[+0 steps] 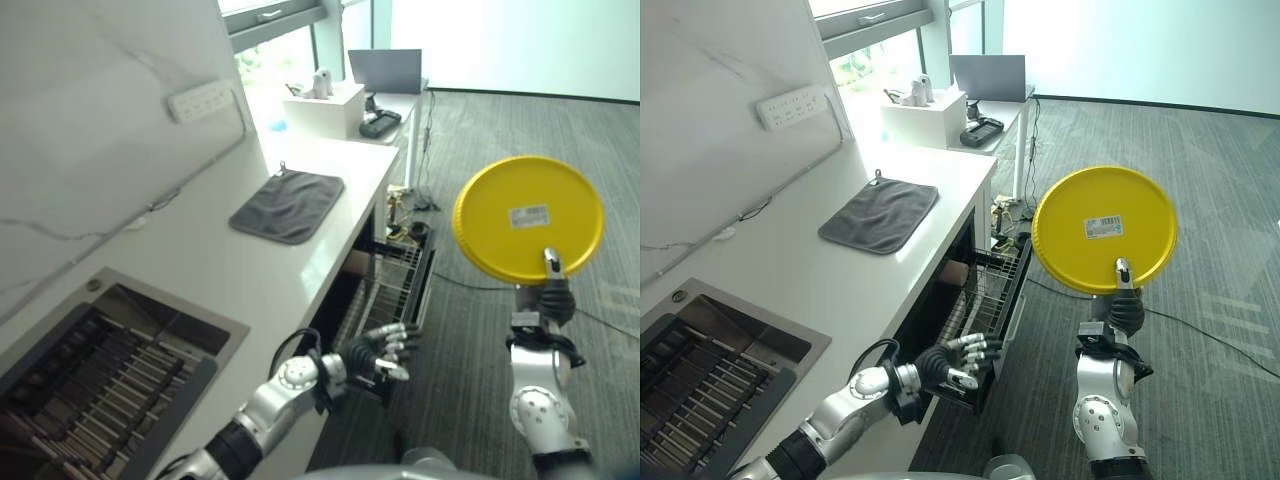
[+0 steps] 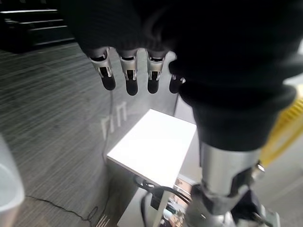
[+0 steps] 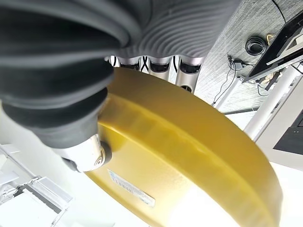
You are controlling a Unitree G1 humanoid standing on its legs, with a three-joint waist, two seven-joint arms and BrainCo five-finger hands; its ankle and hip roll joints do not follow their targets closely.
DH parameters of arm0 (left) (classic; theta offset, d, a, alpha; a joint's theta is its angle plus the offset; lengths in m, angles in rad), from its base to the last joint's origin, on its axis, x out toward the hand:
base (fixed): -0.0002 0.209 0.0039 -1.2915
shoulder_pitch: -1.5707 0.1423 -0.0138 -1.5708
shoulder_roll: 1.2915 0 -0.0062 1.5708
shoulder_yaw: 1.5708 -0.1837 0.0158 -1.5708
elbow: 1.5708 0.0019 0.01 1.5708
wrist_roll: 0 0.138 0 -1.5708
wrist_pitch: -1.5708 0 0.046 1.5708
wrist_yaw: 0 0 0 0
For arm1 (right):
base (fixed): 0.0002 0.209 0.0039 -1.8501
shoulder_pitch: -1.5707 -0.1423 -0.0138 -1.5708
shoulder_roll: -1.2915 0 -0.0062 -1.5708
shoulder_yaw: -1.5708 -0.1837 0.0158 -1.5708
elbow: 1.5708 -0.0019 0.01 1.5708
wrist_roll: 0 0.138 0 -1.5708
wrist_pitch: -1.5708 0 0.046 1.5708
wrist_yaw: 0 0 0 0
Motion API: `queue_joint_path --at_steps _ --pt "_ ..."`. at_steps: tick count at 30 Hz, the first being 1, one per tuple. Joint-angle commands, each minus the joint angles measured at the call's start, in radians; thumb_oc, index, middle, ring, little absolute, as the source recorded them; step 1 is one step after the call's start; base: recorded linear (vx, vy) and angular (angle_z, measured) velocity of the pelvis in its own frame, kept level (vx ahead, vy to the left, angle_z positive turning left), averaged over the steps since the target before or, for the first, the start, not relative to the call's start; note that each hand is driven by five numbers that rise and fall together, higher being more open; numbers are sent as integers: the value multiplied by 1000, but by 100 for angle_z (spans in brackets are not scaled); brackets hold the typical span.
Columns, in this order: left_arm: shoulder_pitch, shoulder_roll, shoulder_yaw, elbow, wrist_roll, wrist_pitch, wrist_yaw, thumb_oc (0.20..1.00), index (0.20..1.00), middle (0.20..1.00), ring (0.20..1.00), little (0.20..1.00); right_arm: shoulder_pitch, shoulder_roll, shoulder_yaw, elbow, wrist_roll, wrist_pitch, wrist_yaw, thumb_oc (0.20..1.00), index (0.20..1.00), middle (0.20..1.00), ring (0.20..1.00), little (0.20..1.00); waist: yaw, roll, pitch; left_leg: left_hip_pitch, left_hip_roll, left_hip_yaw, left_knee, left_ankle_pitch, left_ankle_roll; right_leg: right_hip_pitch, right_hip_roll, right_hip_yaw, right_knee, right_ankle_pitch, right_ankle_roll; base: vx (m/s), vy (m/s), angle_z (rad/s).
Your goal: Place the dishes in the dishwasher.
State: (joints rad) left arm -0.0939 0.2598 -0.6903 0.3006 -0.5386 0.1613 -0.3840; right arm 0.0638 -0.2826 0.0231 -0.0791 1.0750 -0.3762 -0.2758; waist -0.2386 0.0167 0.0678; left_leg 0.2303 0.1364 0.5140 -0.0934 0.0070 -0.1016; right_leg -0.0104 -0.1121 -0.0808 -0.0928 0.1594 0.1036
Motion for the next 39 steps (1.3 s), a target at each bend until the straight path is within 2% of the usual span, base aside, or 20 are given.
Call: queue_joint_path --at_steps 1,3,9,17,18,24,25,31,39 --pt "-4 -38 -18 79 16 12 57 1000 1000 1000 1000 1000 -108 -46 -49 -81 12 -14 68 200 200 200 200 200 -17 2 20 -5 2 -22 31 -52 44 96 -32 -32 6 -100 52 12 -28 -6" --pt "22 -55 -18 185 98 0 68 1000 1000 1000 1000 1000 -106 -49 -47 -92 14 4 75 200 200 200 200 200 -15 -5 23 -9 3 -19 31 -52 43 93 -31 -31 6 -102 51 10 -29 -7" --pt "64 -89 18 378 183 -63 102 1000 1000 1000 1000 1000 -114 -60 -40 -121 6 36 51 200 200 200 200 200 -3 -13 30 -18 9 -16 28 -44 38 90 -29 -43 6 -110 48 7 -5 -5" --pt "134 -75 122 580 279 -133 209 1000 1000 1000 1000 1000 -115 -86 -85 -143 29 73 40 200 200 200 200 200 50 -26 38 -37 20 -59 12 -19 23 106 -21 -93 6 -128 36 23 6 8" --pt "139 -72 153 629 293 -135 241 1000 1000 1000 1000 1000 -117 -87 -89 -148 30 76 39 200 200 200 200 200 65 -34 41 -52 25 -63 7 6 24 100 -16 -107 6 -119 24 -22 -24 15" --pt "158 -66 246 763 263 -162 309 1000 1000 1000 1000 1000 -124 -87 -96 -153 24 93 34 200 200 200 200 200 103 -47 43 -73 34 -104 6 17 15 107 -5 -135 6 -130 12 26 -11 25" --pt "171 -66 282 795 240 -172 327 1000 1000 1000 1000 1000 -130 -85 -90 -151 9 106 33 200 200 200 200 200 121 -51 46 -80 39 -118 6 22 10 110 -1 -149 6 -135 7 43 -4 32" --pt "210 -67 382 842 150 -192 355 1000 1000 1000 1000 1000 -158 -85 -59 -131 -47 109 26 200 200 200 200 200 167 -57 59 -104 46 -162 6 37 1 115 10 -178 6 -145 -7 24 19 21" --pt "243 -71 437 865 145 -212 356 1000 1000 1000 1000 1000 -189 -78 -39 -121 -61 90 6 200 200 200 200 200 206 -52 74 -127 45 -201 6 48 -3 116 9 -211 6 -149 -15 -1 35 20"
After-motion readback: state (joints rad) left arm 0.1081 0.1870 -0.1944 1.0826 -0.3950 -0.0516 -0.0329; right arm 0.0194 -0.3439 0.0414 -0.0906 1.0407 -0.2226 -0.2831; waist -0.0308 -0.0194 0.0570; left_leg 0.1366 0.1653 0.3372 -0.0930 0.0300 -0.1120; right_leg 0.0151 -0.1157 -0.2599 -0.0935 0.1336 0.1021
